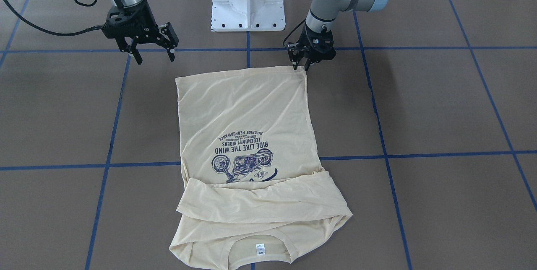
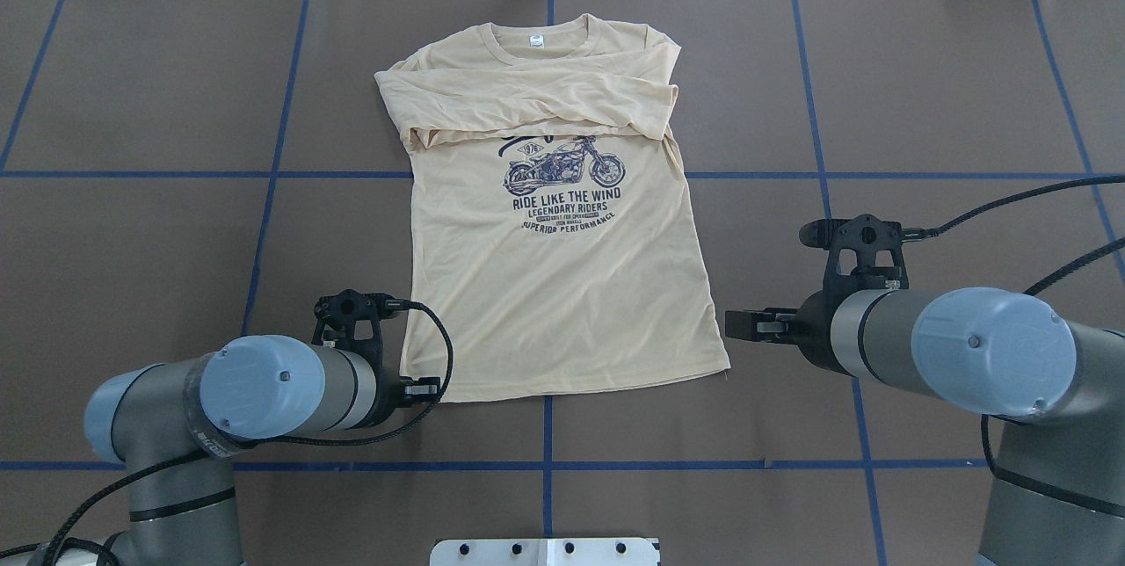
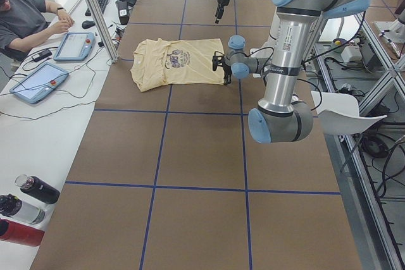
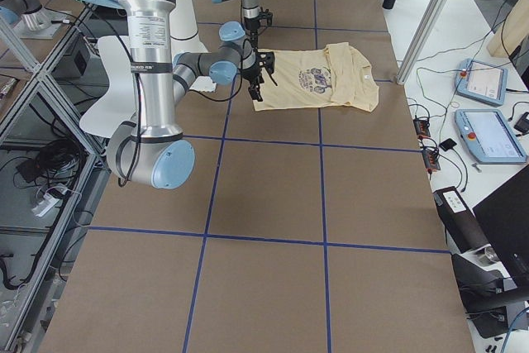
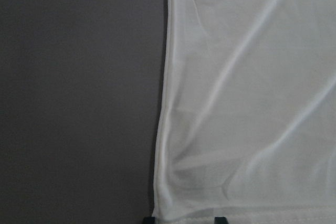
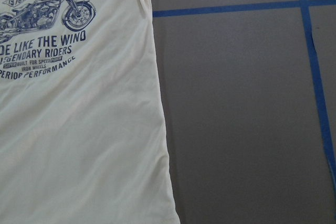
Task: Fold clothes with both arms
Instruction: 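Lower both grippers to the hem corners nearest the robot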
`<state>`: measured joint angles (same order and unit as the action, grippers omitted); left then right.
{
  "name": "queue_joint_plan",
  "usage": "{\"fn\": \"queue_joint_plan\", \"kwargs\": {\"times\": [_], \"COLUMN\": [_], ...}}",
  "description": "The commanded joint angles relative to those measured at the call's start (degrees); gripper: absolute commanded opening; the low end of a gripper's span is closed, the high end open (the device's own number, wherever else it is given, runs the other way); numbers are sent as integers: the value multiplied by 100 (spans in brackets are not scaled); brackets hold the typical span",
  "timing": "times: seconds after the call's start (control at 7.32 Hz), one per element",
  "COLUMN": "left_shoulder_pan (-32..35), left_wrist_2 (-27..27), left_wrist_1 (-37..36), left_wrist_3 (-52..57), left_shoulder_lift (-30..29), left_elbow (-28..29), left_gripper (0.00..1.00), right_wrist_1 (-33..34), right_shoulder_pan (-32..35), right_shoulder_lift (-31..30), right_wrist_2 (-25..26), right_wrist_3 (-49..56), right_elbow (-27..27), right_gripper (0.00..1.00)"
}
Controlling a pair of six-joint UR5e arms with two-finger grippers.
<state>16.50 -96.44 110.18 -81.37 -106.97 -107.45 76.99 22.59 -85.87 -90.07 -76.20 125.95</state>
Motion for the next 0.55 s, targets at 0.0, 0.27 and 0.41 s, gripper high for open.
{"fn": "queue_joint_plan", "kwargs": {"times": [0.0, 0.27, 0.41], "left_shoulder_pan": [-7, 45, 72], "left_wrist_2": [2, 11, 11], "left_wrist_1": [4, 4, 4], "left_wrist_3": [-10, -10, -2], "left_shoulder_lift": [-8, -8, -8], "left_elbow": [40, 31, -56], "left_gripper": [25, 0, 0], "right_wrist_1": [0, 0, 0], "right_shoulder_pan": [0, 0, 9], "right_shoulder_lift": [0, 0, 9], "right_wrist_2": [-2, -2, -2], "right_wrist_3": [0, 0, 0], "right_elbow": [0, 0, 0], "right_gripper": [100, 100, 100]}}
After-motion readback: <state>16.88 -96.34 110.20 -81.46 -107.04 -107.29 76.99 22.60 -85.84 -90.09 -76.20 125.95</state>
